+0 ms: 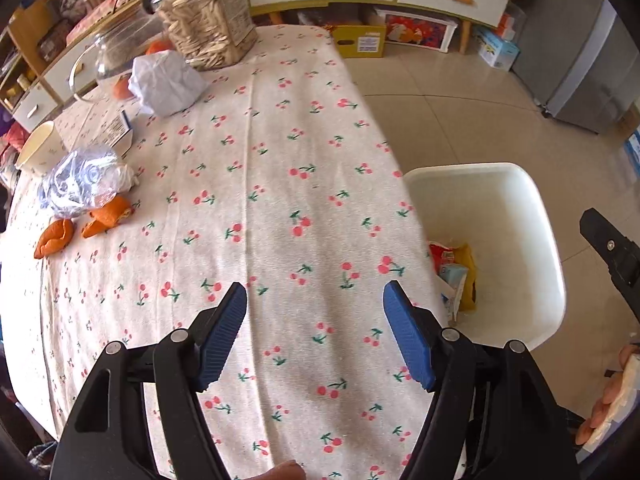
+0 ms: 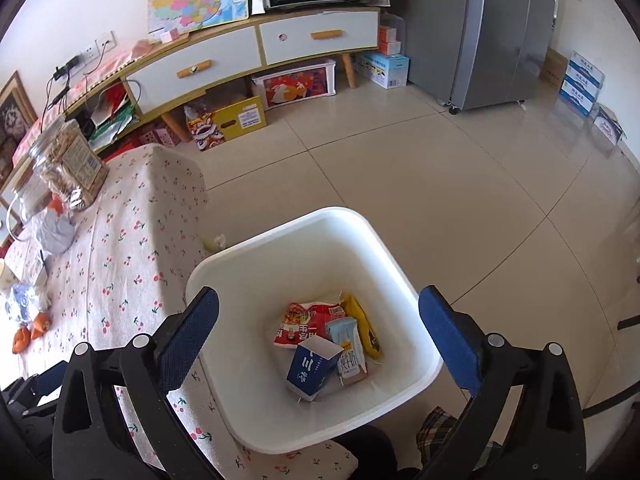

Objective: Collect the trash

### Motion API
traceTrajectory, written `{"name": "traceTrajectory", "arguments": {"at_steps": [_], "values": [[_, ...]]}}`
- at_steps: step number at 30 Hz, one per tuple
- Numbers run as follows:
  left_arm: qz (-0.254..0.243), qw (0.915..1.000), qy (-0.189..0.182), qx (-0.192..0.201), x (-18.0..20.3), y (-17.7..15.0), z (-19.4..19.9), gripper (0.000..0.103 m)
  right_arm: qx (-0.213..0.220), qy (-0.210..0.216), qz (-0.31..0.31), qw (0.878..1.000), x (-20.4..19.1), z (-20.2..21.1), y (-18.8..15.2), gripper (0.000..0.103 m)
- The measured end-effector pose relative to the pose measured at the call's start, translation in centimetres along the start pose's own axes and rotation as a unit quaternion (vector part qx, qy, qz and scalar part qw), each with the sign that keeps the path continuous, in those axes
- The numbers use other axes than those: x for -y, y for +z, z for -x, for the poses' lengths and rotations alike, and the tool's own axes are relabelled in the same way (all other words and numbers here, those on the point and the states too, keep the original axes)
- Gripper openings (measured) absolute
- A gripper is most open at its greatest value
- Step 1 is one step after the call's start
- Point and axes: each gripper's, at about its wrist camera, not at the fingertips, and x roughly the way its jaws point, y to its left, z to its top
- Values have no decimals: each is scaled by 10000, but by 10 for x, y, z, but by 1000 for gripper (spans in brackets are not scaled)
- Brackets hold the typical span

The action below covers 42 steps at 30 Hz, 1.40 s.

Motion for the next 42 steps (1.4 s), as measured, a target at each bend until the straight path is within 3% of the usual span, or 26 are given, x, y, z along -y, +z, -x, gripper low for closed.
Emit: {"name": "traceTrajectory", "arguments": {"at_steps": [3, 14, 29, 42], "values": [[166, 9988, 270, -375, -16, 2, -7, 74, -103, 49, 204, 9997, -15, -4, -4, 96], [386, 9932, 350, -1038, -44, 10, -20, 76, -533, 287, 337, 9976, -39, -20, -9, 96], [645, 9912, 407, -1083, -70, 0, -19, 79, -743, 473, 591, 9944, -74, -22, -15, 96], [1146, 9859, 526, -1100, -159, -24, -19, 79, -821, 771, 1085, 9877, -132, -15, -24, 96]]}}
